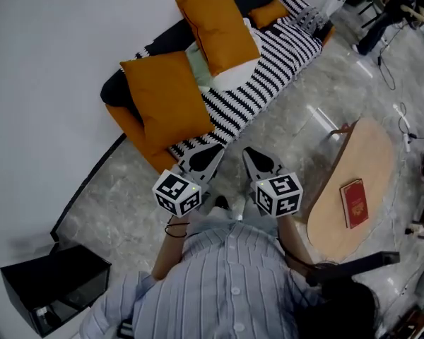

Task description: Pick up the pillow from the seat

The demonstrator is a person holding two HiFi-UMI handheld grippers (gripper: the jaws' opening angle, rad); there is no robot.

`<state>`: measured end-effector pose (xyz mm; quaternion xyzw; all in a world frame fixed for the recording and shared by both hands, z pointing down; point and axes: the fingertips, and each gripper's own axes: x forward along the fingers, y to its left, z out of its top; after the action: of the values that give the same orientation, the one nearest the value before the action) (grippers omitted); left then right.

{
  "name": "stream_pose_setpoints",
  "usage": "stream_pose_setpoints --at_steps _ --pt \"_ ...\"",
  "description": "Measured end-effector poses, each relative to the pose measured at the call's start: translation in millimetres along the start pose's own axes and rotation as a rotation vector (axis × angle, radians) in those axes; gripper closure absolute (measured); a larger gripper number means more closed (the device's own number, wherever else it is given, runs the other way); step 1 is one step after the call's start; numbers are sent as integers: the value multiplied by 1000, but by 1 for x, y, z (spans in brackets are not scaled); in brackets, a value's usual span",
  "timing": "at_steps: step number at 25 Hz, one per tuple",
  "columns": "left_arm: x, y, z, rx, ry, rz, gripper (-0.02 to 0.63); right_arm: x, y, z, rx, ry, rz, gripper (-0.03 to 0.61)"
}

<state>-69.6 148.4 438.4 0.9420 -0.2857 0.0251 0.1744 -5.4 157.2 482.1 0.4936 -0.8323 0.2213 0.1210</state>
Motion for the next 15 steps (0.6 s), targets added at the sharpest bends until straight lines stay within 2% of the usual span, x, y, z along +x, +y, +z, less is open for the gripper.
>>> stream_pose_setpoints --at_steps 6,15 --pt "42 15 5 -10 6 28 602 18 -47 15 9 5 14 549" --pt "152 62 47 -2 -43 126 602 68 -148 82 -69 7 100 549"
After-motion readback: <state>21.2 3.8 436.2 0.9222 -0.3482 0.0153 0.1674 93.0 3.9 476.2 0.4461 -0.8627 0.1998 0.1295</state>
